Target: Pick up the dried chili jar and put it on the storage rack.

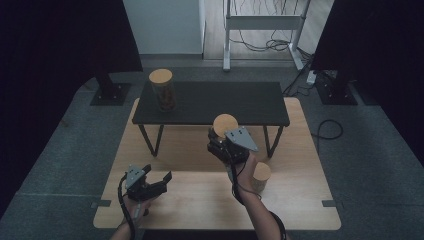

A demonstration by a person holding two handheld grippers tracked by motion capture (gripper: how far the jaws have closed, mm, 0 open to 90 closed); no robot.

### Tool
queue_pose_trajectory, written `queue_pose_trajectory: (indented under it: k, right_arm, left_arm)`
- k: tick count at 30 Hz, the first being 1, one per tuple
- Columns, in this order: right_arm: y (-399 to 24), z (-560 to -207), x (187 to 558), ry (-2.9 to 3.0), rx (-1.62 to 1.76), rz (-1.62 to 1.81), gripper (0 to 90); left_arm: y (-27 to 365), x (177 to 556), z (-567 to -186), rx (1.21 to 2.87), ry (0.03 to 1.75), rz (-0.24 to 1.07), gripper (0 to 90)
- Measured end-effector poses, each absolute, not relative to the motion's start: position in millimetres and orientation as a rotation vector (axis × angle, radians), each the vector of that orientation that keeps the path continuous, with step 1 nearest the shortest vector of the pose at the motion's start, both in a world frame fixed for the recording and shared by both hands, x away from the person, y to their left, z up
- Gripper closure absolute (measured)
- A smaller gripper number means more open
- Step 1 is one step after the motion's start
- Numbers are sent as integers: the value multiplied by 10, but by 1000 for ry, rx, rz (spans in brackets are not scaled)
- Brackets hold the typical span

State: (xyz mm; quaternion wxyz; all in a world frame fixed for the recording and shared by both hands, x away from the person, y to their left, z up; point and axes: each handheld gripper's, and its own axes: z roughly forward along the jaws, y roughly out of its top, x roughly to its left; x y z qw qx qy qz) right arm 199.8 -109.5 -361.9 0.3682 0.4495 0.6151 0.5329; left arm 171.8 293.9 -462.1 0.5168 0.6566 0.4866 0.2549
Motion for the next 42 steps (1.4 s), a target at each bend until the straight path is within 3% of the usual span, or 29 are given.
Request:
queue_pose_trajectory:
  k: [42]
  right_arm:
    - [-983, -3416, 2377, 1551, 1140, 1326, 255]
  left_arm:
    - [3011, 1751, -4634, 1566, 1185, 592, 95]
